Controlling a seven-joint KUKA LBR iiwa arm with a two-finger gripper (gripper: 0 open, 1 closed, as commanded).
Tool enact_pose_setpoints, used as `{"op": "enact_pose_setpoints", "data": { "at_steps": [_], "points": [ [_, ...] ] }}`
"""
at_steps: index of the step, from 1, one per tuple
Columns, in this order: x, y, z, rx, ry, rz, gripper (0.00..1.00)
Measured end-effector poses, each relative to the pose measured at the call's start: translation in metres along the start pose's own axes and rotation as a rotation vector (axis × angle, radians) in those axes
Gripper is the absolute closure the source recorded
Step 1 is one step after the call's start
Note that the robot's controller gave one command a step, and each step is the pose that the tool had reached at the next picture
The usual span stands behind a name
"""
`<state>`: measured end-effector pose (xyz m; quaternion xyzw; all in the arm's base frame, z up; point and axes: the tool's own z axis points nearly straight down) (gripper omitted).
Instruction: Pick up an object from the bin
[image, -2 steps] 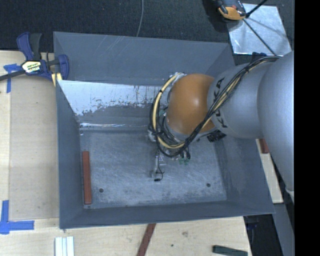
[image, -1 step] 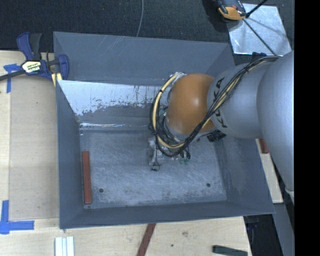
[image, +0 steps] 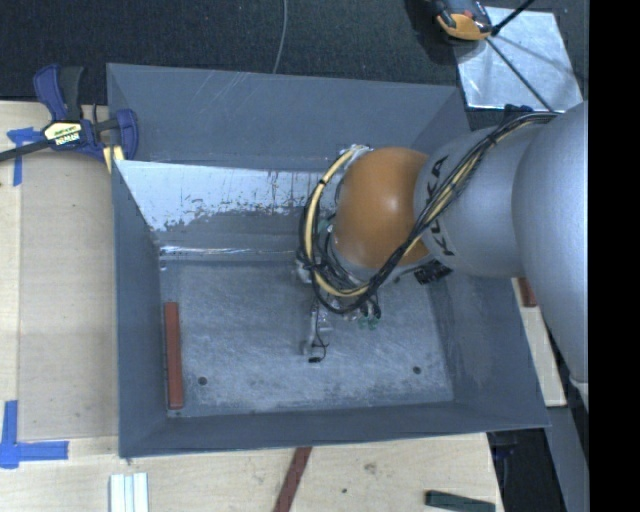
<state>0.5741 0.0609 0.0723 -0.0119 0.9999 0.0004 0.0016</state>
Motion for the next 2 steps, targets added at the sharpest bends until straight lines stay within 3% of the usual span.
{"op": "enact_pose_setpoints", "data": {
  "at_steps": [1, 2],
  "points": [
    [0.000, 0.000, 0.000, 0.000, 0.000, 0.000, 0.00],
    [-0.032, -0.037, -0.024, 0.000, 0.002, -0.009, 0.00]
  ]
}}
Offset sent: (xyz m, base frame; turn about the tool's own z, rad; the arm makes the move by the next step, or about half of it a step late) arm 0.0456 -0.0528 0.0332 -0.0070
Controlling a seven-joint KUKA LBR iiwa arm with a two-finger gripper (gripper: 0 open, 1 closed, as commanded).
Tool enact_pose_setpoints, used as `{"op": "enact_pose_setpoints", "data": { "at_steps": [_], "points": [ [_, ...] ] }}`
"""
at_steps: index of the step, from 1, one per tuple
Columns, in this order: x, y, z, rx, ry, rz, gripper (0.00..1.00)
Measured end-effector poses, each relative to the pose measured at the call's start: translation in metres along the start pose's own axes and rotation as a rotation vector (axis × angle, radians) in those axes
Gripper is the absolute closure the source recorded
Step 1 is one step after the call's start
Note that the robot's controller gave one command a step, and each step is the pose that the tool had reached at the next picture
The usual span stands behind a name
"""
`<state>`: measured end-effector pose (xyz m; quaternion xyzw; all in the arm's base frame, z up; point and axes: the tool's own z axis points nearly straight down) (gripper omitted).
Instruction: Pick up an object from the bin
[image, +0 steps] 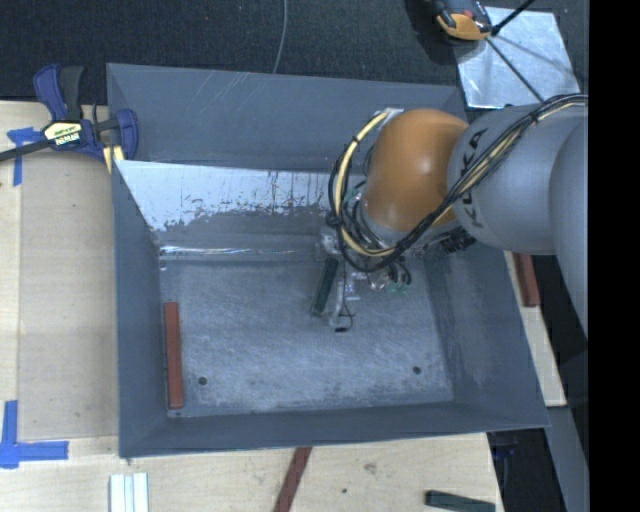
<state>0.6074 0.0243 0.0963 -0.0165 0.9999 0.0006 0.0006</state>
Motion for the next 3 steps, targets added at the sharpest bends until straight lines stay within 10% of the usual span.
{"op": "enact_pose_setpoints", "data": {
  "at_steps": [1, 2, 3],
  "points": [
    [-0.014, -0.023, -0.001, 0.003, -0.008, -0.090, 0.00],
    [-0.007, 0.007, 0.025, 0.000, -0.004, -0.280, 1.00],
    [-0.007, 0.007, 0.025, 0.000, -0.004, -0.280, 1.00]
  ]
}}
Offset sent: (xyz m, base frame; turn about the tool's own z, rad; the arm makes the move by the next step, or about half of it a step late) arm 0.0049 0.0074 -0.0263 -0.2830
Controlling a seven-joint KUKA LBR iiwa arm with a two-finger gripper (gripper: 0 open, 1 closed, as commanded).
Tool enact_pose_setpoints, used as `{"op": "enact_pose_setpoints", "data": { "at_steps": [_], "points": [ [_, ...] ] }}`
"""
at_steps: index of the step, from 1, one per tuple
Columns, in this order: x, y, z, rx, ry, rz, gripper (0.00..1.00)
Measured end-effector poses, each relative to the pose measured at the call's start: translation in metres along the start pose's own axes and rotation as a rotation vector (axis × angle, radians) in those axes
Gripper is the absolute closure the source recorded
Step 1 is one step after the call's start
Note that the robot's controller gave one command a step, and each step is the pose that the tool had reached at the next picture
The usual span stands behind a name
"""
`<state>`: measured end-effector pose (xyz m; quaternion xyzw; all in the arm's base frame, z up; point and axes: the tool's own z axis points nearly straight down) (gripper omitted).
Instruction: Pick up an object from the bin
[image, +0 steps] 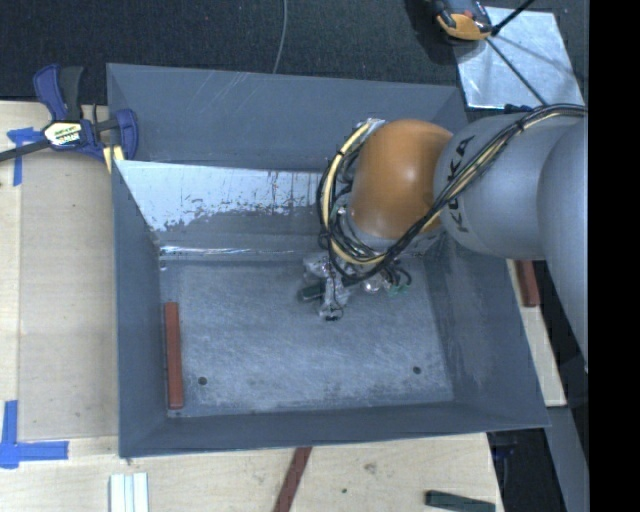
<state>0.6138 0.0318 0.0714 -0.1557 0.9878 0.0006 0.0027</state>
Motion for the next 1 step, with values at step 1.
{"op": "enact_pose_setpoints", "data": {
  "at_steps": [1],
  "points": [
    [0.0335, 0.0266, -0.1672, 0.002, -0.003, -0.021, 1.00]
  ]
}}
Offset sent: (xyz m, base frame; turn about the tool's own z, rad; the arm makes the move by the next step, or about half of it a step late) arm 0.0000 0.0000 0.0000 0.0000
